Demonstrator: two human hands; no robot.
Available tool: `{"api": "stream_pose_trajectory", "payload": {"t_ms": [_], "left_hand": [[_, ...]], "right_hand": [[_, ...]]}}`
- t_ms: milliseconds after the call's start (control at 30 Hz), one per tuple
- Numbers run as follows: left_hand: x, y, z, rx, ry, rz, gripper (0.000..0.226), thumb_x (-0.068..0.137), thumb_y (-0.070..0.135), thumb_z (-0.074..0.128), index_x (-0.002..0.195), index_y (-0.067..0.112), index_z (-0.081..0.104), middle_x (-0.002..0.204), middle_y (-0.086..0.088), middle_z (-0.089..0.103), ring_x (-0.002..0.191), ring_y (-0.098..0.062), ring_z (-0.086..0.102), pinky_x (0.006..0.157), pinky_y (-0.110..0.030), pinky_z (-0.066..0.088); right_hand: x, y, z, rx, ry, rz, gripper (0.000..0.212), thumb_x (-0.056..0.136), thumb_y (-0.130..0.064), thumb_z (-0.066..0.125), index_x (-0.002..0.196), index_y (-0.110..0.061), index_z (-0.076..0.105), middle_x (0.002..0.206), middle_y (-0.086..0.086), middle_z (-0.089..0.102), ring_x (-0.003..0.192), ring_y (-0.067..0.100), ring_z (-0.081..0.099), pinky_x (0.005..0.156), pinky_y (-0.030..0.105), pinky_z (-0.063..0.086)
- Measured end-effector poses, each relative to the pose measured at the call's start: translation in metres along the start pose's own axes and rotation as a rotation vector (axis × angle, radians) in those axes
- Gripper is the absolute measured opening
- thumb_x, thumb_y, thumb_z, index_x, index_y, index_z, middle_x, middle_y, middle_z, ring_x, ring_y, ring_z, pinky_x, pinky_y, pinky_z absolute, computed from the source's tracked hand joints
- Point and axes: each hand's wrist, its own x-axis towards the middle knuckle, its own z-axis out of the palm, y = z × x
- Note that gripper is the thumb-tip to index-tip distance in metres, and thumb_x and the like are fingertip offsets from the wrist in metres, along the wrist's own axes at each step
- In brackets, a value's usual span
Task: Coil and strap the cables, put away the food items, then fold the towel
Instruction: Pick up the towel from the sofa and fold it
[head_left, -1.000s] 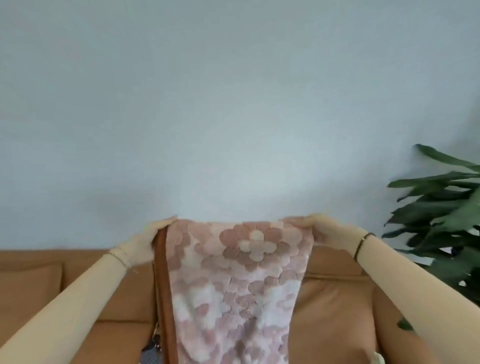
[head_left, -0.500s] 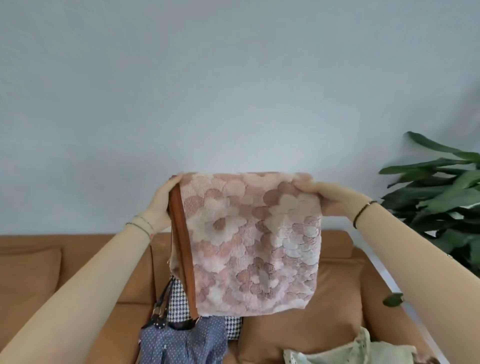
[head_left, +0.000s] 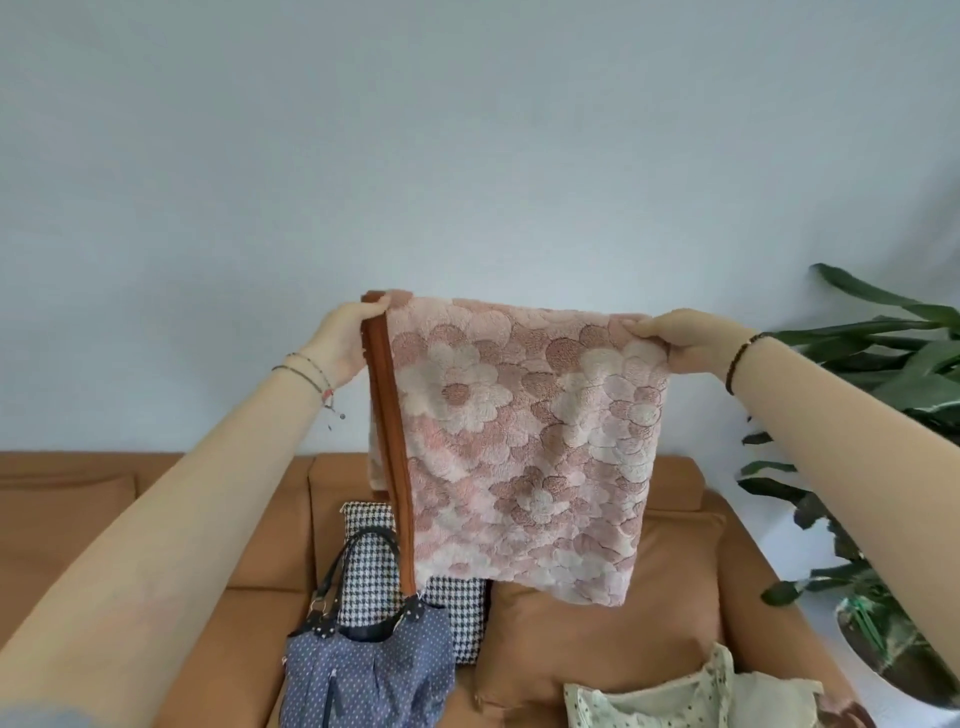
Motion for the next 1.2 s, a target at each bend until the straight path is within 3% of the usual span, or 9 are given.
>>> {"api": "stream_pose_trajectory", "payload": {"t_ms": [133, 200, 300, 533, 700, 833, 967, 1100, 1200], "left_hand": [[0.001, -0.007, -0.008, 0.009, 0.121, -0.028, 0.04, 0.098, 0.052, 0.057, 0.104, 0.018, 0.076, 0.101, -0.004, 0.077, 0.091, -0.019, 0.072, 0.081, -0.034, 0.058], [0.002, -0.014, -0.015, 0.162, 0.09, -0.133, 0.047, 0.098, 0.054, 0.055, 0.116, 0.012, 0.069, 0.102, -0.006, 0.074, 0.091, -0.021, 0.07, 0.08, -0.036, 0.056], [0.0, -0.014, -0.017, 0.23, 0.036, -0.183, 0.036, 0.099, 0.048, 0.057, 0.101, 0.013, 0.067, 0.087, -0.004, 0.068, 0.083, -0.02, 0.066, 0.075, -0.035, 0.055], [0.006, -0.011, -0.038, 0.036, -0.02, -0.109, 0.022, 0.094, 0.045, 0.066, 0.097, 0.024, 0.072, 0.095, 0.004, 0.067, 0.089, -0.015, 0.065, 0.08, -0.032, 0.053], [0.003, -0.016, -0.027, 0.122, -0.135, -0.151, 0.012, 0.101, 0.023, 0.059, 0.1, 0.014, 0.066, 0.088, 0.002, 0.063, 0.083, -0.013, 0.065, 0.069, -0.028, 0.055], [0.01, -0.011, -0.033, 0.062, -0.104, -0.103, 0.007, 0.098, 0.008, 0.062, 0.096, 0.012, 0.067, 0.093, 0.0, 0.063, 0.086, -0.014, 0.067, 0.075, -0.03, 0.055], [0.013, -0.012, -0.025, 0.04, 0.028, -0.103, 0.066, 0.098, 0.002, 0.06, 0.153, -0.001, 0.022, 0.122, -0.012, 0.055, 0.105, -0.023, 0.062, 0.089, -0.043, 0.05], [0.012, -0.023, -0.014, 0.268, -0.002, -0.121, 0.076, 0.097, 0.007, 0.064, 0.154, 0.003, 0.014, 0.14, -0.017, 0.046, 0.116, -0.025, 0.054, 0.09, -0.038, 0.047], [0.009, -0.024, -0.014, 0.693, -0.216, -0.162, 0.091, 0.077, 0.005, 0.081, 0.142, 0.016, 0.018, 0.118, -0.01, 0.041, 0.1, -0.018, 0.047, 0.081, -0.026, 0.042]], "right_hand": [[-0.007, -0.014, -0.012, 0.233, -0.065, -0.022, 0.031, 0.103, -0.013, 0.049, 0.129, -0.003, 0.06, 0.118, 0.009, 0.071, 0.094, 0.017, 0.073, 0.078, 0.03, 0.062], [-0.015, -0.008, -0.009, -0.07, -0.164, 0.073, 0.029, 0.1, -0.012, 0.054, 0.127, -0.005, 0.059, 0.119, 0.009, 0.069, 0.093, 0.019, 0.071, 0.082, 0.033, 0.062], [-0.013, 0.012, -0.006, -0.316, -0.186, 0.115, 0.049, 0.093, -0.002, 0.061, 0.137, -0.013, 0.043, 0.126, 0.01, 0.063, 0.094, 0.02, 0.063, 0.097, 0.04, 0.055], [0.006, 0.018, -0.007, 0.104, 0.075, -0.164, 0.051, 0.099, 0.0, 0.055, 0.147, -0.012, 0.043, 0.112, 0.006, 0.064, 0.092, 0.015, 0.065, 0.074, 0.029, 0.053], [-0.003, 0.013, -0.007, -0.246, -0.117, 0.017, 0.07, 0.092, 0.011, 0.06, 0.147, -0.028, 0.04, 0.126, 0.016, 0.059, 0.113, 0.021, 0.063, 0.09, 0.03, 0.054], [-0.004, 0.003, -0.012, -0.117, -0.074, -0.109, 0.053, 0.094, 0.005, 0.062, 0.141, -0.017, 0.052, 0.127, 0.016, 0.065, 0.108, 0.019, 0.069, 0.085, 0.026, 0.058], [-0.007, 0.004, -0.007, -0.325, -0.226, 0.02, 0.05, 0.089, -0.001, 0.07, 0.136, -0.009, 0.054, 0.127, 0.011, 0.065, 0.115, 0.023, 0.064, 0.092, 0.034, 0.054], [-0.008, 0.011, -0.004, -0.237, -0.094, -0.045, 0.046, 0.087, 0.004, 0.068, 0.131, -0.003, 0.057, 0.126, 0.014, 0.065, 0.112, 0.023, 0.064, 0.104, 0.037, 0.048], [-0.008, 0.017, -0.006, -0.304, -0.103, -0.062, 0.042, 0.087, -0.001, 0.071, 0.127, -0.005, 0.06, 0.127, 0.012, 0.065, 0.113, 0.021, 0.063, 0.105, 0.036, 0.047]]}}
